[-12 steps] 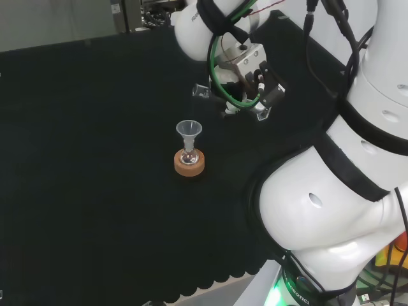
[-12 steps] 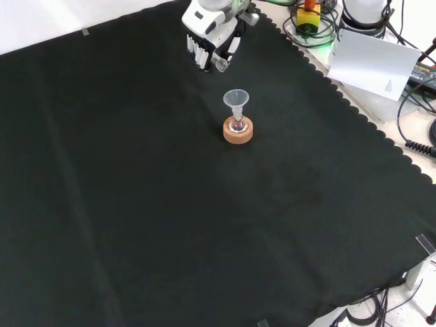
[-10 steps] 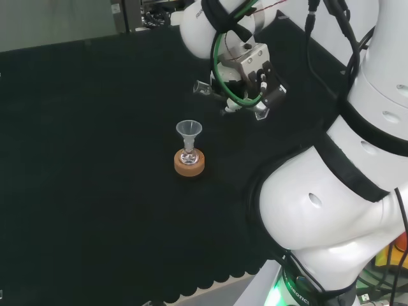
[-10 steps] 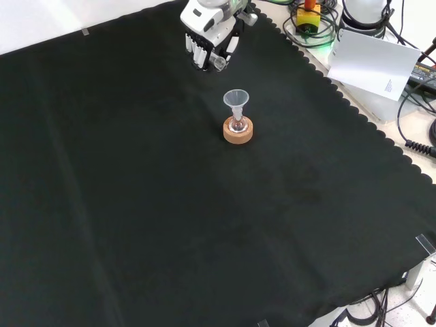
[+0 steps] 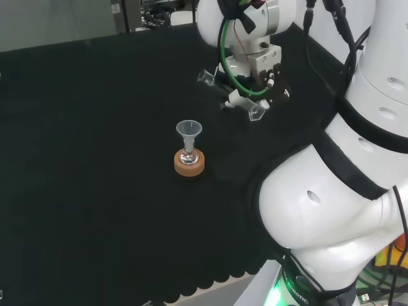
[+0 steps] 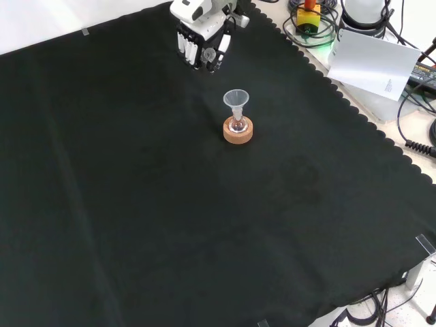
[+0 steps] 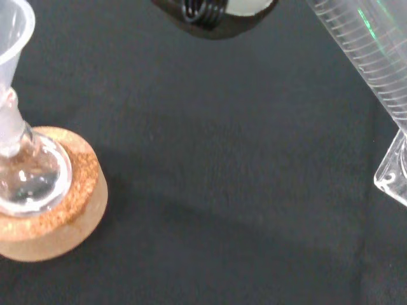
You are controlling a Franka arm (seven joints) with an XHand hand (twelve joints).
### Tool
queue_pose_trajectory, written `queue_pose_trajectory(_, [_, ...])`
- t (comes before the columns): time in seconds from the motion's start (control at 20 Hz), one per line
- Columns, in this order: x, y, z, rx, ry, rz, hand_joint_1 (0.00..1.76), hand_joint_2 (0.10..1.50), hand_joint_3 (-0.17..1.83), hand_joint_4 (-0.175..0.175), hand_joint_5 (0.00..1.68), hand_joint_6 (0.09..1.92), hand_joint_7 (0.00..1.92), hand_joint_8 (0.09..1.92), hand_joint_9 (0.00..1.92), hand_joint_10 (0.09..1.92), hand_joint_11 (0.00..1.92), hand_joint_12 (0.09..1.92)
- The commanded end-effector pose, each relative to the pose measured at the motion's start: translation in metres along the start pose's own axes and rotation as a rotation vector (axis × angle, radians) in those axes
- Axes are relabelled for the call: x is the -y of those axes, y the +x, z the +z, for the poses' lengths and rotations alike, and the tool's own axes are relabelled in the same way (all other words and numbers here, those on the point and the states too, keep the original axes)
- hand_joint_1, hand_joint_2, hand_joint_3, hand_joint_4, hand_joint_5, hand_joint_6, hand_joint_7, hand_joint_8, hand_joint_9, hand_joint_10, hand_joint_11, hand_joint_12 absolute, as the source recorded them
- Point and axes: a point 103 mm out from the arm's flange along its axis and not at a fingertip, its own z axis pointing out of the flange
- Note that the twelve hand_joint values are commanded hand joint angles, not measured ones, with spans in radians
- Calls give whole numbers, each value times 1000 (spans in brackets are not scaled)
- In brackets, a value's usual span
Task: Put the graduated cylinder back on the table.
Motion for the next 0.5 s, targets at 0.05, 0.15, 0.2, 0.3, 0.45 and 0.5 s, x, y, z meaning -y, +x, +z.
queue_pose_trajectory(0.05, [-57, -30, 10, -207, -178, -32, 1268, 1087, 4, -175, 1023, 944, 1057, 914, 1475, 87, 1237, 710])
queue_pose_trajectory(0.15, [-70, -33, 11, -241, -196, -44, 1268, 1087, 4, -175, 1022, 945, 1056, 914, 1474, 87, 1237, 711])
queue_pose_trajectory(0.2, [-77, -33, 12, -248, -201, -50, 1268, 1087, 4, -175, 1022, 945, 1056, 915, 1474, 87, 1237, 712])
queue_pose_trajectory(0.3, [-91, -34, 13, -269, -213, -60, 1268, 1088, 4, -175, 1022, 946, 1056, 915, 1473, 87, 1237, 713])
queue_pose_trajectory(0.45, [-111, -34, 15, -304, -223, -67, 1268, 1088, 3, -175, 1021, 946, 1055, 916, 1473, 87, 1236, 714])
queue_pose_trajectory(0.5, [-116, -34, 16, -313, -227, -68, 1268, 1088, 3, -175, 1021, 947, 1055, 917, 1473, 87, 1236, 714])
